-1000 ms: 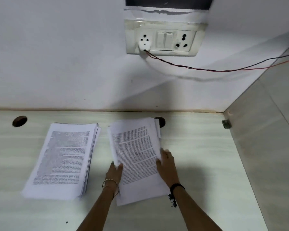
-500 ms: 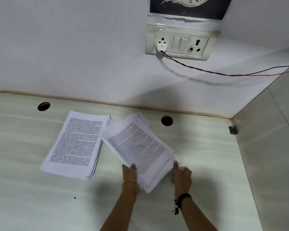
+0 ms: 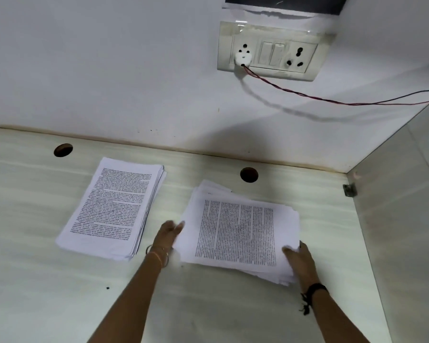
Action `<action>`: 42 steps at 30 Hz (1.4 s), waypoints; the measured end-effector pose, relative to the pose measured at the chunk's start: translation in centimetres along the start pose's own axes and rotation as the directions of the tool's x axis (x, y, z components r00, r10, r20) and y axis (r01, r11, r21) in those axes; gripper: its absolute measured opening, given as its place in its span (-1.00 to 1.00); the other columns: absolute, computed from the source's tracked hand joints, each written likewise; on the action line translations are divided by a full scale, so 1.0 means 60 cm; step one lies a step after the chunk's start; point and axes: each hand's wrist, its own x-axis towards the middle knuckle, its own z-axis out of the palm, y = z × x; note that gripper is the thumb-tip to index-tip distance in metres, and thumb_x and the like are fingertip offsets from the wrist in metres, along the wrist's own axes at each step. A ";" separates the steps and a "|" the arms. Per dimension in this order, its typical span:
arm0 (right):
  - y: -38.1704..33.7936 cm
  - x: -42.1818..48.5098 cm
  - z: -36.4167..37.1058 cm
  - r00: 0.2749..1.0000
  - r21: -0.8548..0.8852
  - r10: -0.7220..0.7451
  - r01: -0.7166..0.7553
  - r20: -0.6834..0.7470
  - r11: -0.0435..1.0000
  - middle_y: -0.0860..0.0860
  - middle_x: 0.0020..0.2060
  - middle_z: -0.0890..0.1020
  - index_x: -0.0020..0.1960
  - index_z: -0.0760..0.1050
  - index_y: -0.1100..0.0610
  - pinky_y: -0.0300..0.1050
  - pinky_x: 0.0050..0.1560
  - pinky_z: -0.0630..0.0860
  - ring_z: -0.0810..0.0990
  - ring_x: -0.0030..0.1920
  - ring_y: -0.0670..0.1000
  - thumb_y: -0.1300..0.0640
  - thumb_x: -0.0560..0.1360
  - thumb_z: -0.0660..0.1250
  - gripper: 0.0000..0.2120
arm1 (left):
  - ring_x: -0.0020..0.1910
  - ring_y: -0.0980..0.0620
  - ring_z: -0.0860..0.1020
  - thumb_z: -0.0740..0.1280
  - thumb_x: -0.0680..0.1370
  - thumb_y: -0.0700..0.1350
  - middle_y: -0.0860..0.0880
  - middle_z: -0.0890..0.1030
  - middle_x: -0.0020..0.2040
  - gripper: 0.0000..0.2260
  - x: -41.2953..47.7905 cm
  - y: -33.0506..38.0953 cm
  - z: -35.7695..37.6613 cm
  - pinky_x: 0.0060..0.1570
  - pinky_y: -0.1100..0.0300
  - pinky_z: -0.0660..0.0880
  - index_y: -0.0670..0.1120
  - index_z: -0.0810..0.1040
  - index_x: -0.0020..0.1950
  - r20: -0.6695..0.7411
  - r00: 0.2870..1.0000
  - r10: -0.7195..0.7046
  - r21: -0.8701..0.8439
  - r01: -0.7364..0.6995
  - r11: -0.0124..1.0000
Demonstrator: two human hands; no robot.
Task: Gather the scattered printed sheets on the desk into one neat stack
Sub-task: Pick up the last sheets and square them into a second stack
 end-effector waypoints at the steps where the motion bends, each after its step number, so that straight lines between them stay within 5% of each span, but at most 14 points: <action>1: 0.000 -0.009 0.013 0.994 -0.008 0.013 -0.014 -0.110 1.000 0.15 0.20 0.54 0.37 0.33 0.13 0.02 0.20 0.45 0.53 0.14 0.17 0.12 0.52 0.29 -0.56 | 0.00 -0.03 0.40 0.37 0.45 0.11 -0.08 0.47 -0.02 -0.62 0.004 0.004 0.007 -0.21 0.18 0.39 -0.06 0.43 0.15 0.065 0.998 -0.015 0.141 0.006 0.990; 4: -0.006 -0.042 0.061 0.968 -0.152 -0.069 0.033 -0.242 0.988 0.25 0.24 0.50 0.41 0.23 0.22 0.05 0.19 0.40 0.50 0.21 0.25 0.05 0.55 0.24 -0.50 | 0.35 -0.16 0.37 0.16 0.58 0.07 -0.17 0.36 0.40 -0.48 0.001 0.001 0.034 0.22 0.05 0.38 -0.16 0.20 0.45 0.072 0.997 -0.012 0.468 -0.023 0.883; 8: -0.009 -0.049 0.074 0.955 -0.164 -0.160 0.122 -0.249 0.979 0.24 0.10 0.53 0.27 0.37 0.29 0.00 0.07 0.40 0.51 0.19 0.26 -0.04 0.59 0.16 -0.56 | 0.37 -0.18 0.37 0.10 0.45 0.37 -0.26 0.40 0.37 -0.23 0.000 -0.015 0.020 0.37 0.04 0.25 -0.23 0.33 0.37 0.013 0.999 -0.036 0.411 0.028 0.911; 10: -0.009 -0.048 0.072 0.925 -0.155 -0.188 0.143 -0.330 0.977 0.21 -0.04 0.52 0.05 0.44 0.34 -0.05 -0.04 0.36 0.50 0.12 0.26 -0.04 0.57 0.08 -0.57 | 0.31 -0.21 0.42 0.08 0.39 0.42 -0.25 0.47 0.28 -0.22 0.000 -0.031 0.012 0.31 0.03 0.29 -0.19 0.36 0.31 -0.068 0.995 -0.073 0.327 0.091 0.941; 13: -0.002 -0.050 0.091 0.948 -0.330 -0.251 0.178 -0.196 0.927 0.28 0.15 0.47 0.23 0.40 0.37 0.01 0.11 0.40 0.44 0.21 0.23 0.11 0.60 0.13 -0.65 | 0.26 -0.24 0.45 0.12 0.57 0.14 -0.23 0.50 0.20 -0.54 -0.005 -0.044 0.012 0.23 0.04 0.33 -0.12 0.31 0.36 -0.099 0.995 -0.011 0.420 0.052 0.906; 15: 0.006 -0.046 0.101 0.926 -0.376 -0.312 0.218 -0.210 0.900 0.29 0.09 0.50 0.15 0.46 0.37 -0.02 0.08 0.39 0.45 0.14 0.21 0.19 0.59 0.17 -0.74 | 0.26 -0.23 0.45 0.10 0.56 0.16 -0.28 0.50 0.23 -0.48 -0.007 -0.039 0.014 0.27 0.01 0.32 -0.20 0.37 0.33 -0.082 0.996 0.044 0.441 -0.003 0.897; 18: 0.000 -0.045 0.106 0.887 -0.294 -0.269 0.161 -0.376 0.942 0.31 -0.03 0.53 -0.07 0.49 0.34 -0.08 -0.06 0.32 0.42 -0.02 0.15 0.28 0.56 0.19 -0.85 | 0.12 -0.21 0.52 0.09 0.47 0.29 -0.26 0.56 0.04 -0.40 -0.005 -0.022 0.012 0.08 0.04 0.38 -0.23 0.48 0.10 -0.099 0.989 0.109 0.407 -0.060 0.911; 22: -0.008 -0.044 0.110 0.918 -0.377 -0.306 0.197 -0.253 0.905 0.28 0.09 0.51 0.05 0.51 0.34 -0.09 0.02 0.32 0.42 0.07 0.13 0.32 0.54 0.15 -0.80 | 0.25 -0.22 0.45 0.24 0.56 -0.05 -0.17 0.45 0.16 -0.51 -0.008 -0.021 0.015 0.20 0.08 0.35 -0.18 0.21 0.42 -0.060 0.996 0.061 0.423 -0.029 0.906; 25: -0.011 -0.043 0.105 0.908 -0.315 -0.266 0.162 -0.325 0.935 0.27 -0.02 0.54 -0.09 0.48 0.28 -0.13 -0.09 0.25 0.43 0.01 0.13 0.39 0.47 0.13 -0.84 | 0.03 -0.09 0.50 0.34 0.46 -0.16 -0.09 0.43 0.00 -0.48 -0.008 -0.036 0.004 0.03 0.17 0.36 -0.16 0.28 0.39 -0.070 0.993 0.092 0.369 -0.060 0.927; 27: -0.010 -0.043 0.106 0.918 -0.410 -0.293 0.166 -0.269 0.897 0.25 -0.02 0.54 -0.01 0.49 0.30 -0.04 -0.02 0.33 0.46 0.08 0.21 0.34 0.48 0.13 -0.81 | -0.07 -0.05 0.49 0.28 0.42 -0.12 -0.10 0.49 -0.03 -0.47 -0.012 -0.042 0.000 -0.01 0.21 0.34 -0.13 0.31 0.39 -0.080 0.987 0.137 0.398 -0.095 0.912; 30: -0.030 -0.044 0.105 0.869 -0.517 -0.405 0.217 -0.284 0.828 0.26 0.15 0.49 0.25 0.43 0.31 0.09 0.13 0.42 0.43 0.18 0.26 0.13 0.52 0.22 -0.64 | 0.09 -0.06 0.53 0.23 0.48 -0.28 -0.08 0.49 0.29 -0.52 -0.010 -0.036 -0.006 0.10 0.23 0.38 -0.08 0.35 0.40 -0.060 0.975 0.214 0.400 -0.173 0.900; 34: -0.101 -0.045 0.119 0.897 -0.429 -0.441 0.412 0.034 0.804 0.08 0.38 0.31 0.46 0.22 0.14 -0.08 0.27 0.36 0.32 0.37 0.08 -0.08 0.48 0.36 -0.34 | 0.20 0.01 0.48 0.16 0.50 -0.38 -0.02 0.44 0.35 -0.51 0.004 -0.006 -0.030 0.13 0.30 0.35 0.01 0.36 0.37 0.187 0.941 0.283 0.534 -0.339 0.775; 38: -0.154 -0.043 0.149 0.922 -0.299 -0.193 0.298 0.335 0.907 0.06 0.31 0.41 0.47 0.17 0.07 -0.03 0.24 0.44 0.43 0.29 0.08 -0.33 0.23 0.44 -0.03 | 0.13 0.10 0.43 0.14 0.50 -0.40 0.11 0.46 0.17 -0.59 -0.003 0.027 -0.031 0.18 0.36 0.29 -0.09 0.48 0.28 0.357 0.903 0.239 0.562 -0.413 0.717; 42: -0.130 -0.040 0.164 0.921 -0.163 -0.137 0.208 0.365 0.965 0.01 0.11 0.60 0.12 0.48 -0.01 -0.07 0.11 0.53 0.58 0.06 0.03 -0.06 0.36 0.50 -0.61 | -0.14 0.12 0.50 0.28 0.44 -0.37 0.03 0.58 -0.04 -0.73 0.006 0.022 -0.039 0.00 0.24 0.39 -0.05 0.57 0.00 0.284 0.918 0.278 0.372 -0.372 0.850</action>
